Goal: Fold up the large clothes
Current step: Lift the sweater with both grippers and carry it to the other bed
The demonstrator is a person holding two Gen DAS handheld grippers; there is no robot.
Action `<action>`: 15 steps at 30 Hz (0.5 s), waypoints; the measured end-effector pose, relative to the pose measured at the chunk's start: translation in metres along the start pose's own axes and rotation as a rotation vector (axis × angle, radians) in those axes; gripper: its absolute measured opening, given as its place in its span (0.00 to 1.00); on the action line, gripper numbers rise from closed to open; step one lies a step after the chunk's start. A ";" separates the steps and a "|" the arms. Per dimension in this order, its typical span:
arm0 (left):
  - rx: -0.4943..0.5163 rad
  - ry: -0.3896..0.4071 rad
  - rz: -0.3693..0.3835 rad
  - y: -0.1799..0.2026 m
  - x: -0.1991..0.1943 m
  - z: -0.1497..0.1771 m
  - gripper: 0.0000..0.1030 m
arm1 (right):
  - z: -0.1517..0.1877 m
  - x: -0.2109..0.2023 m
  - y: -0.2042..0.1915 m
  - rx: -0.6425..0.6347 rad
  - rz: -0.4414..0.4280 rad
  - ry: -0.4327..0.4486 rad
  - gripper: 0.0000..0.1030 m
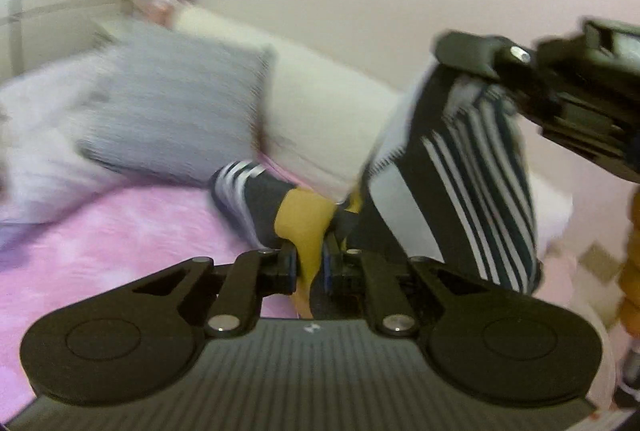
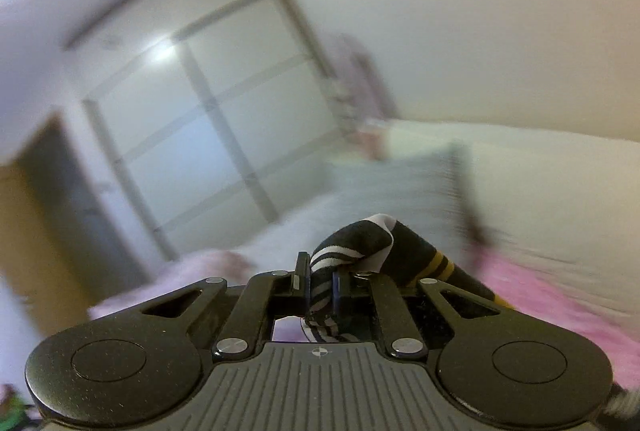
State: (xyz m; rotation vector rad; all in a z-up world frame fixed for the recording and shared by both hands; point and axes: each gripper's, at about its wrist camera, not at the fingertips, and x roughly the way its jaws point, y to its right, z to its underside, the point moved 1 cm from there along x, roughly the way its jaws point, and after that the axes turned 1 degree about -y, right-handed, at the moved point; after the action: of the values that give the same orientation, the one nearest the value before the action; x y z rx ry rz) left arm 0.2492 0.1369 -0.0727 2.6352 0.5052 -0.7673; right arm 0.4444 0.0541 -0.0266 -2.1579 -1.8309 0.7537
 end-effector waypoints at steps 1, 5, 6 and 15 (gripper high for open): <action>-0.009 0.041 -0.032 -0.007 -0.030 -0.002 0.08 | -0.004 0.002 -0.026 -0.010 -0.060 0.016 0.05; -0.014 0.219 -0.189 -0.031 -0.160 -0.010 0.07 | -0.019 0.001 -0.125 -0.021 -0.298 0.088 0.05; -0.010 0.253 -0.231 -0.034 -0.187 -0.011 0.06 | -0.022 0.000 -0.151 -0.024 -0.345 0.105 0.05; -0.140 0.166 -0.612 -0.077 -0.330 0.041 0.35 | 0.022 0.036 -0.313 -0.058 -0.523 -0.162 0.41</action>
State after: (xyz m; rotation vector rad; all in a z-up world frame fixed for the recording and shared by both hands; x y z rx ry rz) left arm -0.0627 0.1081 0.0638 2.4297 1.3953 -0.6407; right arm 0.1683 0.1496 0.0944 -1.5608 -2.3777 0.7689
